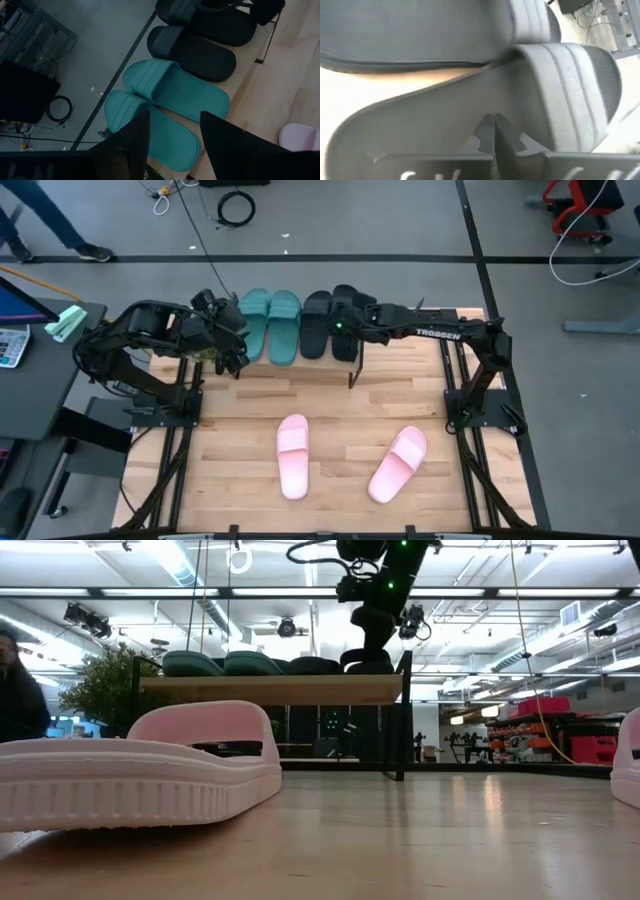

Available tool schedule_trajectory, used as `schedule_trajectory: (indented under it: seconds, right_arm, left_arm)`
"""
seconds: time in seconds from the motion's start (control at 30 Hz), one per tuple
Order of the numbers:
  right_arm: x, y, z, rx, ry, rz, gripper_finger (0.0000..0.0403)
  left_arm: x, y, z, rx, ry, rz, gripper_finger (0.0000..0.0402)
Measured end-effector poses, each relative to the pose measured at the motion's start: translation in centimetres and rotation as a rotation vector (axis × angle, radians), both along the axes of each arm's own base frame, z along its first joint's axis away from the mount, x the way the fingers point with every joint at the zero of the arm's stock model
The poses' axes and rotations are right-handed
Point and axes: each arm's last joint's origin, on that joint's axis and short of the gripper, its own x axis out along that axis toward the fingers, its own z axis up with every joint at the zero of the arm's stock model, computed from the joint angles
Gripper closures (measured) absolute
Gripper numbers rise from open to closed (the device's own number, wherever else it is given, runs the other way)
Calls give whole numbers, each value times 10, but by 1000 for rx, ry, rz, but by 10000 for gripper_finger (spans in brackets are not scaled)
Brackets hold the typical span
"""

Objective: Pick and place slides into the shelf
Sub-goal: Put the black slide on the shelf

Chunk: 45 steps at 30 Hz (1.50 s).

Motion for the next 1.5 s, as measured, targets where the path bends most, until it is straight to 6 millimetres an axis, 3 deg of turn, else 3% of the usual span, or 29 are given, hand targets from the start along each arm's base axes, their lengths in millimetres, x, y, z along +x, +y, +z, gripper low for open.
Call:
schedule_trajectory:
  seconds: [0.53, 1.23, 1.5]
  right_arm:
    - [1, -31, -10, 90, -52, -24, 403]
    - [0, -41, -17, 213, -81, -27, 403]
    - [10, -45, -40, 247, -20, -22, 403]
  left_arm:
    - [0, 0, 0, -2, -2, 2, 222]
    - [0, 0, 0, -1, 3, 1, 223]
    - [0, 0, 0, -1, 3, 1, 224]
